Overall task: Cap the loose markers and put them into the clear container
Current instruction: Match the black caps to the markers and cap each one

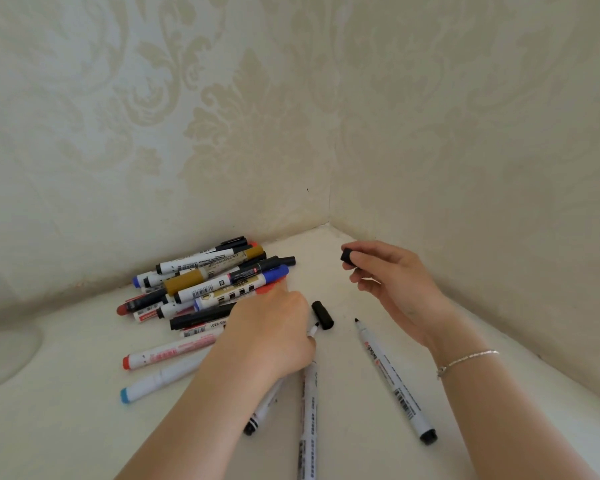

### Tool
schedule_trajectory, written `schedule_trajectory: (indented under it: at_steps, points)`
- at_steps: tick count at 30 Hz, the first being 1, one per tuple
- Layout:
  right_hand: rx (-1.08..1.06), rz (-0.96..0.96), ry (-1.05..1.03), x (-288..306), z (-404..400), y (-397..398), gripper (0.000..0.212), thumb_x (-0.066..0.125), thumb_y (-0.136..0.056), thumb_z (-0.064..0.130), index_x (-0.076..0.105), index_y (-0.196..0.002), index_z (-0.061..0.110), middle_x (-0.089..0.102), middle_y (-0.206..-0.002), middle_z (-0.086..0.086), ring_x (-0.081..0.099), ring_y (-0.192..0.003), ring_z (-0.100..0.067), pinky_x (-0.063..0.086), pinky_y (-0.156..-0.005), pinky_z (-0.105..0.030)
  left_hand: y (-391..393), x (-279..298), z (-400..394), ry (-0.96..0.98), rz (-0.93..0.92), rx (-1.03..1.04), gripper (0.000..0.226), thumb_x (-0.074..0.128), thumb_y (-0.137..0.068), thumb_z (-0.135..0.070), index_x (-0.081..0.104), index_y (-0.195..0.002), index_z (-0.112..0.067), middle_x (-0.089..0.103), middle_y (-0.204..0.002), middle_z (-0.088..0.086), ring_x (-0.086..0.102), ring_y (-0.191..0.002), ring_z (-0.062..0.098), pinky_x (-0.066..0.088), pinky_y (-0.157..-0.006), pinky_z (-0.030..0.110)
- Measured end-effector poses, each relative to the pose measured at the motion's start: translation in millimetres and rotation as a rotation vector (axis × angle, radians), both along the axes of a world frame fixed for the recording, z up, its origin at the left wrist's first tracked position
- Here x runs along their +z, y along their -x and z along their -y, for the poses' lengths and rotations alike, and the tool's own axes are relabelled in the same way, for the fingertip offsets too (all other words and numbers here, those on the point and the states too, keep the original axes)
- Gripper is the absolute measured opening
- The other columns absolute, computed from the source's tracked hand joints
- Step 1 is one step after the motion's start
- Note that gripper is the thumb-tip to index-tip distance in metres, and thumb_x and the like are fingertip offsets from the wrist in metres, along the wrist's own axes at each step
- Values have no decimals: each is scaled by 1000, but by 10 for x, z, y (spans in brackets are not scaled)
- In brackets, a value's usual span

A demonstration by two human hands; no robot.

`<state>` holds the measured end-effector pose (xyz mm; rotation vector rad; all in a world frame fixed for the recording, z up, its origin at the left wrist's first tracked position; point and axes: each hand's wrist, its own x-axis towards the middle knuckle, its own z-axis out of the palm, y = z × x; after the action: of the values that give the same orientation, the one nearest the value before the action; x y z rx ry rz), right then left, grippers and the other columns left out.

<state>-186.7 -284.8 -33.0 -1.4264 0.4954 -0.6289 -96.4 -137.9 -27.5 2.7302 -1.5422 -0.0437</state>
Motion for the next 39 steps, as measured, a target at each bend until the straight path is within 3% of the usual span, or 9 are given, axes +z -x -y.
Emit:
schedule_trajectory:
  at_steps: [6,11,15,19,22,27,35,39]
  points:
    - [44,26,-31,0,-40,-14,13,57,-90,-1,65,-98,4,68,-82,-11,60,-62,-15,50,-62,-22,-17,0,9,22,-52,18,20,56,-89,-37,63,-91,-19,55,-91,-2,60,-79,14,47,-66,26]
    - [50,24,-30,5,-51,-14,14,58,-88,-4,68,-94,3,68,-81,-9,61,-62,-11,51,-62,-19,-40,37,44,189,-195,41,30,58,-83,-47,67,-90,-19,48,-97,-5,58,-82,14,47,-67,29]
    - [15,55,-51,24,-52,-8,17,56,-88,-5,70,-94,3,66,-86,-13,60,-63,-12,50,-61,-19,-56,78,78,465,-448,54,15,59,-84,-39,61,-86,-25,58,-90,-11,60,-80,7,52,-76,33]
    - [-52,190,-149,92,-48,18,16,56,-88,-7,59,-101,1,62,-78,-11,57,-61,-16,47,-60,-23,-59,111,90,726,-852,57,10,55,-93,-21,61,-90,-14,73,-73,-4,71,-67,10,59,-73,35]
    - [-43,231,-151,140,-76,30,12,56,-87,-7,61,-94,1,61,-74,-11,56,-60,-15,46,-61,-23,-77,103,105,807,-847,41,9,56,-94,-23,61,-91,-16,69,-69,-5,67,-60,7,59,-72,38]
    - [-44,245,-115,148,-112,22,13,56,-88,-5,66,-93,1,65,-76,-8,56,-62,-13,47,-61,-20,-78,107,98,813,-833,24,7,59,-92,-24,62,-87,-21,66,-74,-2,59,-57,4,60,-57,33]
    - [-49,241,-122,151,-121,34,18,54,-90,-4,64,-104,2,64,-78,-10,54,-62,-13,45,-60,-21,-88,106,69,777,-739,0,7,59,-91,-32,61,-87,-27,67,-81,0,67,-67,24,58,-61,47]
    - [-55,236,-140,160,-137,27,9,57,-88,-3,59,-93,4,62,-79,-11,54,-62,-15,43,-61,-23,-95,108,67,773,-715,-12,5,59,-91,-32,60,-87,-28,65,-81,-2,66,-70,23,57,-60,45]
